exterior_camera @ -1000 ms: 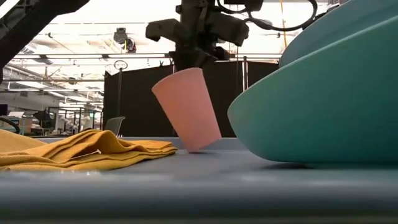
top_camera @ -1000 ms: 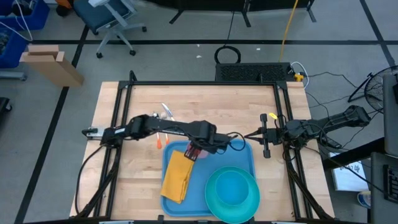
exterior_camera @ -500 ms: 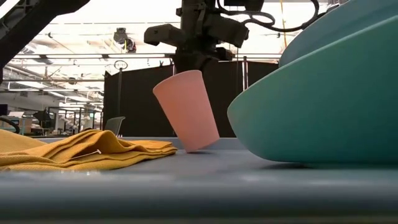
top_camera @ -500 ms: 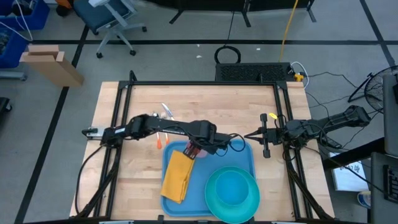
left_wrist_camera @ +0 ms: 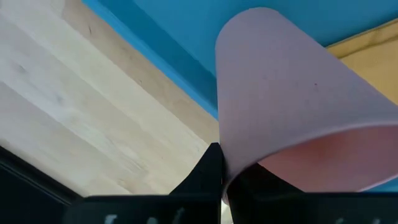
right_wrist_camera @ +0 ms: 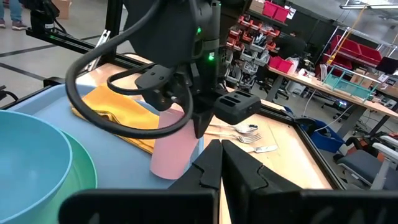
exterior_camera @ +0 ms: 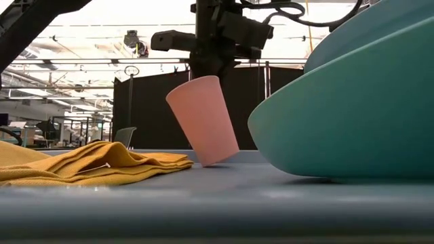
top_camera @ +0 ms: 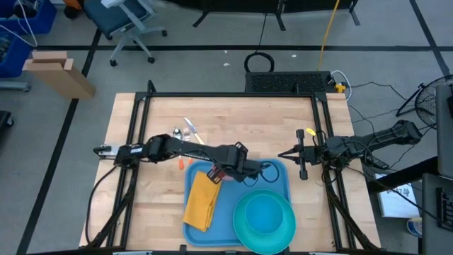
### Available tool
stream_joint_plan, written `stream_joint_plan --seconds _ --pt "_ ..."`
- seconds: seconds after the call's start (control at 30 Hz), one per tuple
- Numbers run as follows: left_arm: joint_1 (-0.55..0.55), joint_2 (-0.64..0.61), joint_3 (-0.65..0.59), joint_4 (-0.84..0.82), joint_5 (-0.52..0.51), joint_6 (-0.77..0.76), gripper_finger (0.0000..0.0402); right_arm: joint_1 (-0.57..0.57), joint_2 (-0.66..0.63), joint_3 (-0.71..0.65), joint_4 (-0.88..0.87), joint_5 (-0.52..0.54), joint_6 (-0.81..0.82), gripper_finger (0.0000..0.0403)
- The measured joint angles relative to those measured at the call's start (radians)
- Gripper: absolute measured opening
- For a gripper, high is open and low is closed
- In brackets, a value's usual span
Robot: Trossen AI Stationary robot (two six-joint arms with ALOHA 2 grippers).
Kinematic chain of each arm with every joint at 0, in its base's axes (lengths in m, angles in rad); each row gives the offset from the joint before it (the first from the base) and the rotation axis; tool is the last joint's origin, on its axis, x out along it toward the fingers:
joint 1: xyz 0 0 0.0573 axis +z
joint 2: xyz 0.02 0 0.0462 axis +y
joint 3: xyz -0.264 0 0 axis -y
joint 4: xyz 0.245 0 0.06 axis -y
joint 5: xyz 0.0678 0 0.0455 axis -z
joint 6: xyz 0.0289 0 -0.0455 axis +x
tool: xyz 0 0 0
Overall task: Set up tray
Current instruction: Adjust the pink cup on the blue serving tray, then adjust the light green plate on the blue serving tray
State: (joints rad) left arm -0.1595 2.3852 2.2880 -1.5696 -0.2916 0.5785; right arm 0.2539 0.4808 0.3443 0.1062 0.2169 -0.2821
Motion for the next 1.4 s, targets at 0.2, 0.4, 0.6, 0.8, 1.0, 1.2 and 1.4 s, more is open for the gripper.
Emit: stream_joint_plan --seconds 0.2,0.4,0.6,0.8,1.0,1.2,1.4 --pt "0.003 0.001 0.0 -0.002 0.026 0.017 0.0003 0.0 0.0 0.0 0.0 0.0 0.006 0.0" --pt "0.003 0.0 -0.002 0.045 0.039 0.022 0.0009 0.0 0.0 0.0 0.0 0.0 0.017 0.0" --pt "-0.008 0.021 -0.001 0.067 0.057 -0.006 0.0081 0.0 0.0 0.0 -0.001 -0.004 0.027 0.0" --pt "-0.033 0.007 0.004 0.058 -0.068 -0.034 0.0143 0.0 0.0 0.0 -0.002 -0.005 0.011 0.0" --pt "-0.063 0.006 0.062 0.018 -0.125 -0.016 0.0179 0.0 0.0 0.0 -0.002 -0.004 -0.004 0.0" --pt "-0.089 -0.087 0.065 0.004 -0.251 -0.041 0.0196 0.0 0.0 0.0 -0.002 -0.005 -0.011 0.0" --pt "-0.074 -0.317 0.015 0.0 -0.091 -0.373 0.0173 0.002 0.0 0.0 -0.002 -0.004 -0.015 0.0"
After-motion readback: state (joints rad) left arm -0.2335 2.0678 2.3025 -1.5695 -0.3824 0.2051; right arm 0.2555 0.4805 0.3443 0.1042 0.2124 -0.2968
